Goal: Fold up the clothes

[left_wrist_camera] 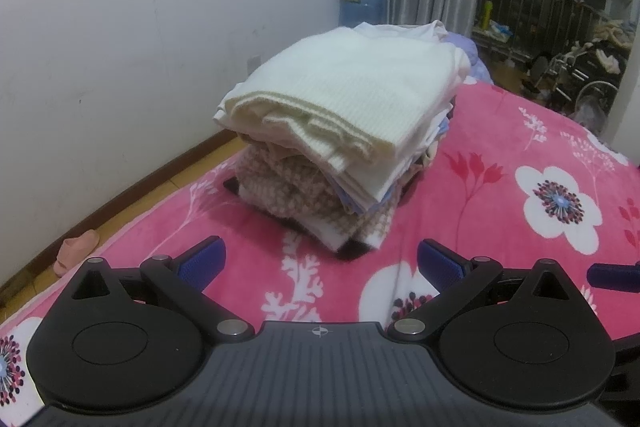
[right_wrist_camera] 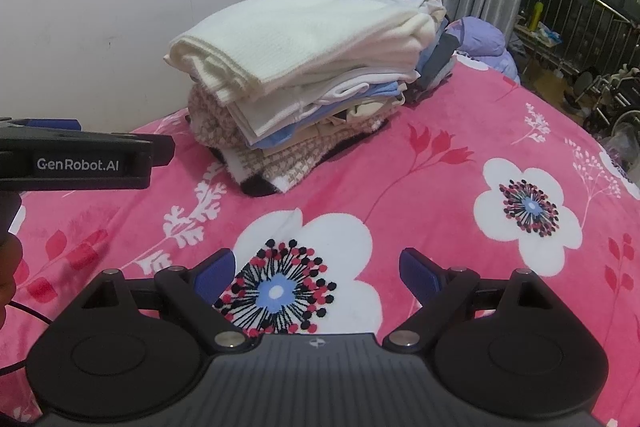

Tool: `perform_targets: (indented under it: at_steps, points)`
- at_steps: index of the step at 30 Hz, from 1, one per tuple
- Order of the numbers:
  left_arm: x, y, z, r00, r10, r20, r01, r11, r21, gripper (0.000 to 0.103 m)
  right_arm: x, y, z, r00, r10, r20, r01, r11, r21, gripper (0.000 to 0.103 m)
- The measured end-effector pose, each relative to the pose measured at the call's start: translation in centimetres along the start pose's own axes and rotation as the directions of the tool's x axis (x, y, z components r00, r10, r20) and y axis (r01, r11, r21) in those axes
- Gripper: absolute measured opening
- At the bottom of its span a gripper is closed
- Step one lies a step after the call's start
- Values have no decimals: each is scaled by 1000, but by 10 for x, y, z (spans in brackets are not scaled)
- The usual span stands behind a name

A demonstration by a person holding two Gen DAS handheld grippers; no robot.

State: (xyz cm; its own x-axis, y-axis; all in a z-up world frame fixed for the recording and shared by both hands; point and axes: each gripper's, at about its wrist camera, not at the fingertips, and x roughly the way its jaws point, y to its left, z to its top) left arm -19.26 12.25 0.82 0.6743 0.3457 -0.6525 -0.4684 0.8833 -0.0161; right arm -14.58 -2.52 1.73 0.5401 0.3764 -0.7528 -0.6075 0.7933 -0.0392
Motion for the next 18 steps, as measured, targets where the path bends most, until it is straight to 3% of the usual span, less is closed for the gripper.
perform_targets:
  at_steps: [18]
  points:
    - [0,0,-1,1000,3,-8,-3,1000,-2,103,3,0,-2,1000,0,-9,0,1000,-7,92]
